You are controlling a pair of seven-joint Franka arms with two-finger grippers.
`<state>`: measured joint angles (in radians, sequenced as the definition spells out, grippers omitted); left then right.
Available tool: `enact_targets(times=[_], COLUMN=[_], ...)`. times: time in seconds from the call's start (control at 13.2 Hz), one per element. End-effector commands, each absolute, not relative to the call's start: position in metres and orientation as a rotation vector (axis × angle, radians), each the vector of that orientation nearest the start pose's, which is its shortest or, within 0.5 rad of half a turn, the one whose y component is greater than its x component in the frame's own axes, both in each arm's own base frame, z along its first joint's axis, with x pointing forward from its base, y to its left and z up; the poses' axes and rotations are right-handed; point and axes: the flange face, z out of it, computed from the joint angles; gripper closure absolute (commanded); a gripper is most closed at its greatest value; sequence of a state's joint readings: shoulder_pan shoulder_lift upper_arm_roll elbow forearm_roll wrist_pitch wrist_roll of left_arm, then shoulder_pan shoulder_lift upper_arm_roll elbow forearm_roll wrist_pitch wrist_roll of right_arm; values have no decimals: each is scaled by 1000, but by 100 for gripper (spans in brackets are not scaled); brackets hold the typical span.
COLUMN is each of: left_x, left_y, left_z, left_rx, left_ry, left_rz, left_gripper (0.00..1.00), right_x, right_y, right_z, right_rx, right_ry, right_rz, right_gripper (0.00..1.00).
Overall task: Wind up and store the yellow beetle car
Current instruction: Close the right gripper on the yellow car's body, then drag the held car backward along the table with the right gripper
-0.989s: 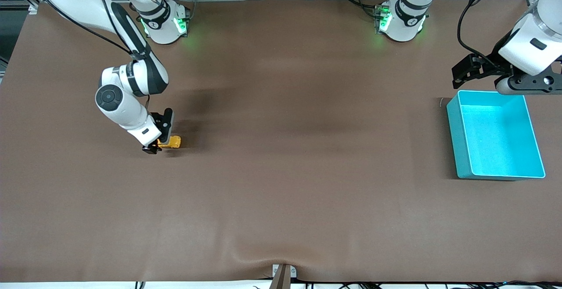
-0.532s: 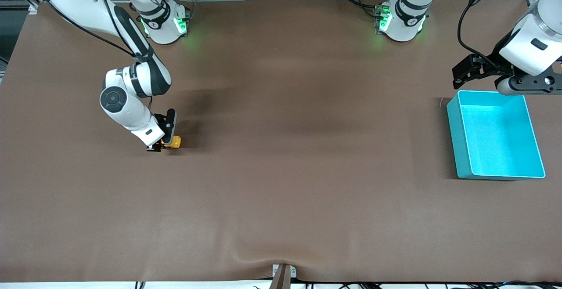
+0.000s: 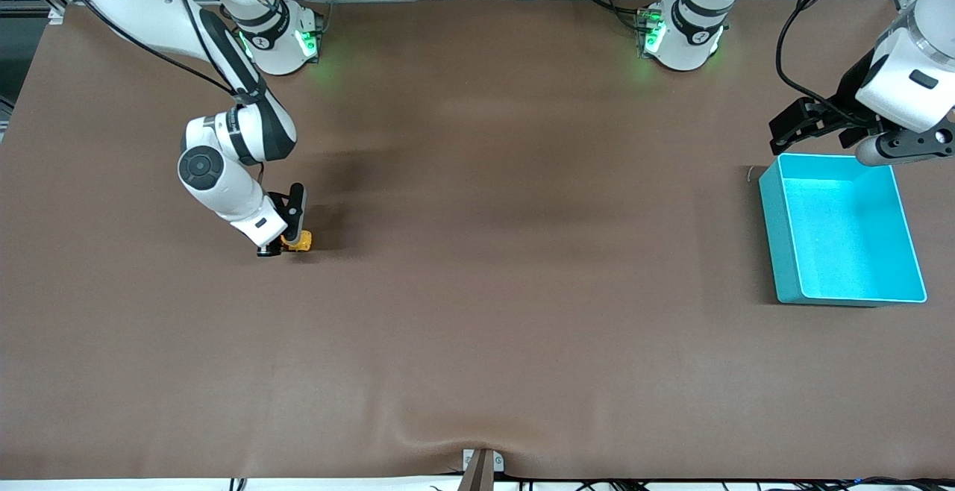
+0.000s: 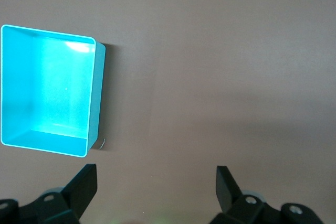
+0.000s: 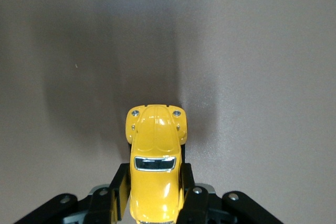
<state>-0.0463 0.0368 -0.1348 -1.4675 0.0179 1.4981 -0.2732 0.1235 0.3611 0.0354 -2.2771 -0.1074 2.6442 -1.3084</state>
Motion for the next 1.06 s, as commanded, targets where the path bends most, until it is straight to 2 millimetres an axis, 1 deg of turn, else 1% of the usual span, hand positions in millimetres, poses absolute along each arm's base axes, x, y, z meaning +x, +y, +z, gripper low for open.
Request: enact_targets(times=[0.0,0.08,0.3,0.68,0.76,0.84,0.91,0.99], left_x=[551,551,551,550,549,550,550,551], left_y=[-98,-97,-95,-96,-97,-95,-90,-89], left_z=[649,649,650,650,651,651,650,649], left_rx=[-3130,-3130,-3130,-3132,-3141,-3142,-3142,-3143], left_ry=[-155,-158,-163,-167,-169,-179,-190,-190], left_rz=[-8,-8,-11,-5,-4,-4,2,5], left_gripper=[0,0,0,0,0,0,0,0], right_x=[523,522,525,530,531,532,532,532], right_y=[85,87,82,51,49,47,40,32], right_z=[173,172,172,172,173,172,171,170], right_rx=[-2226,-2221,-2228,-2212,-2207,-2209,-2223,-2227], right_ry=[-2249,-2255,-2249,-2262,-2268,-2262,-2246,-2240], right_rz=[72,72,71,71,70,76,78,80], right_gripper=[79,79,79,78,78,78,78,78])
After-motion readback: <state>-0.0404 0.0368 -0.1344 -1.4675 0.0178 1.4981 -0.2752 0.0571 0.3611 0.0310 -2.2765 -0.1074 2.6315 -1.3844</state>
